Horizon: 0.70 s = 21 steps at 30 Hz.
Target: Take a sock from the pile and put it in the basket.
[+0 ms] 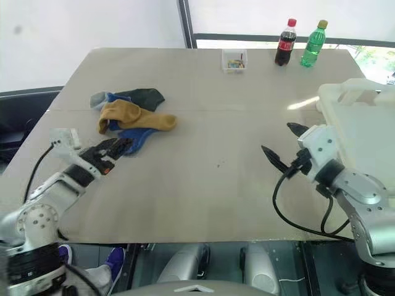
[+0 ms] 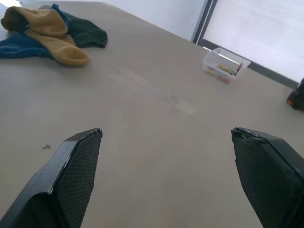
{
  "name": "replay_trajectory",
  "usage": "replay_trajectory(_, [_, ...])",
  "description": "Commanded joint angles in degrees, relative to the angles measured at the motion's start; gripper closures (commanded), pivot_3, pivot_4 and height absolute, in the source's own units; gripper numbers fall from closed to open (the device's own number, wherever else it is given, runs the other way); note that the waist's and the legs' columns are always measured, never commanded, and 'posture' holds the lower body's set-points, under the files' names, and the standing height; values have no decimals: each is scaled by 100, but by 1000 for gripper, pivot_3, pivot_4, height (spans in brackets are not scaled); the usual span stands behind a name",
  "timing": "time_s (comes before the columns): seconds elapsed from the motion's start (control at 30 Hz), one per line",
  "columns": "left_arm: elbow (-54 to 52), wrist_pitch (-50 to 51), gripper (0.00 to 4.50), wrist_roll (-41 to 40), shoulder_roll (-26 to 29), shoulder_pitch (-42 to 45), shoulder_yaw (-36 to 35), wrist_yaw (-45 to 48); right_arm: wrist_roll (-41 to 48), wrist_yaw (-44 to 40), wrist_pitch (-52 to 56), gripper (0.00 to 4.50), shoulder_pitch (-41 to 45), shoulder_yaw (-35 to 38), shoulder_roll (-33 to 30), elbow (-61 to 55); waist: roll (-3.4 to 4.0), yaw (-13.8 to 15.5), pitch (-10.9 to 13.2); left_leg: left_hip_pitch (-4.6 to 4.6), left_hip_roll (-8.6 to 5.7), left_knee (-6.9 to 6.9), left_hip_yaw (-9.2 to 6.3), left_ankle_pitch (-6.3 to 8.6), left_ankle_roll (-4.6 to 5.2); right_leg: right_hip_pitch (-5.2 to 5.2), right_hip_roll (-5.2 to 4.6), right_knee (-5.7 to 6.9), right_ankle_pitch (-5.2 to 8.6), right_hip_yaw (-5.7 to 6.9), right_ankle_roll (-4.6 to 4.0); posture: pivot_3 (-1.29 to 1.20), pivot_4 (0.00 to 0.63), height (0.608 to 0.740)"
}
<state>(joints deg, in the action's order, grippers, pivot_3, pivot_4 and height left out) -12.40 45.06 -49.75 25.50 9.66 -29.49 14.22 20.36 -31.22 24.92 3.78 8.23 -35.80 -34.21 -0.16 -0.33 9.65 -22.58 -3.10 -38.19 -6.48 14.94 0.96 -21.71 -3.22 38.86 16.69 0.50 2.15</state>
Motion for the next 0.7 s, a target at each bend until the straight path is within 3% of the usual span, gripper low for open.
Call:
replay_trajectory(0.03, [222,-63,54,-118,-230,228,-461,-732,-130,100,-188,0,327,-324,207,-136,-1,-23,0,2,0,0,2,0,0,0,1,0,0,-3,0,0,150,740])
replay_trajectory(0.4, [1239,-745,54,-280,-767,1170,-935,-1335,-499,409,-277,0,1239,-1253,1212,466,-9,11,-5,1,1,-3,13,-1,-3,-6,4,2,-1,-10,0,0,150,740])
replay_trajectory(0.7, [1835,-1476,54,-352,-1268,1781,-1089,-1737,-814,629,-426,0,1477,-1488,1725,959,-11,1,-6,-4,1,-3,23,-1,-4,-17,5,6,-2,-19,0,0,150,740])
